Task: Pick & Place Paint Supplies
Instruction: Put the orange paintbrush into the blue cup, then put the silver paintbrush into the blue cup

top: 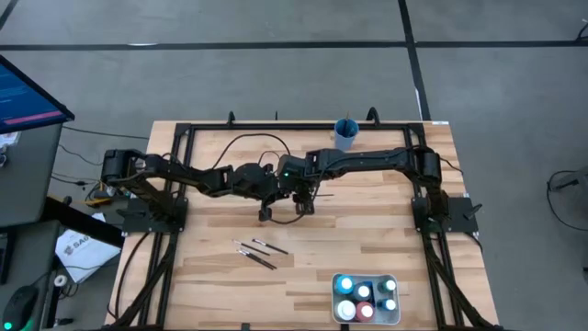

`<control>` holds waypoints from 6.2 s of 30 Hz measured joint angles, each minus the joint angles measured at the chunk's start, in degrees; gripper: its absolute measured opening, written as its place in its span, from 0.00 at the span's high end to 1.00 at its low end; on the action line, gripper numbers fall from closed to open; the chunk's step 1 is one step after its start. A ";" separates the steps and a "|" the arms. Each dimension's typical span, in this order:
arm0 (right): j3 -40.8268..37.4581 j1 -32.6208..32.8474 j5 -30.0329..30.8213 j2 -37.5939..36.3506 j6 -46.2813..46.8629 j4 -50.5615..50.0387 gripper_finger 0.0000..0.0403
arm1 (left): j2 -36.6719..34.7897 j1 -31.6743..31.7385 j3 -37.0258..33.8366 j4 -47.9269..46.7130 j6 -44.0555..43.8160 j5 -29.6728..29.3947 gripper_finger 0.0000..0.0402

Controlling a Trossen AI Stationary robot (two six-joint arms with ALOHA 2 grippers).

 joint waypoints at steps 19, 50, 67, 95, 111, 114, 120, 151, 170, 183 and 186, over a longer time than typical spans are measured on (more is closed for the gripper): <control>0.00 -0.25 0.33 0.00 -0.64 -2.38 0.98 | 0.00 -0.02 0.09 1.70 1.09 -0.94 1.00; -32.57 -21.16 6.79 -38.11 1.20 47.98 1.00 | -22.36 1.66 0.02 3.17 -3.83 -10.51 0.58; -56.68 -32.50 6.43 -35.11 12.79 90.13 1.00 | -22.73 1.51 0.00 3.17 -7.16 -10.80 0.62; -56.70 -33.46 6.47 -30.40 14.82 89.54 0.93 | -22.73 1.51 0.00 3.04 -8.59 -10.51 0.62; -56.70 -33.44 6.47 -35.77 14.41 85.11 0.74 | -22.73 1.51 0.00 2.89 -9.30 -10.62 0.62; -56.70 -33.31 6.47 -40.90 13.77 80.00 0.67 | -22.73 1.20 0.00 2.60 -11.99 -9.73 0.62; -56.70 -31.45 6.38 -52.90 13.75 63.80 0.56 | -25.00 -4.98 0.04 -6.88 -12.73 -2.38 0.61; -56.68 -4.78 6.47 -56.46 27.98 40.29 0.61 | -25.64 -26.88 -9.21 -32.49 -21.88 -7.75 0.41; -56.65 2.75 9.59 -53.57 36.27 43.51 0.70 | -17.10 -26.39 -19.63 -5.30 -18.11 -12.41 0.41; -56.65 2.69 10.26 -53.57 38.37 43.44 0.70 | -12.15 -26.40 -19.58 -1.39 -20.11 -12.92 0.41; -56.67 2.69 11.01 -53.57 38.34 43.41 0.70 | -12.15 -26.40 -19.58 -1.34 -20.11 -14.28 0.41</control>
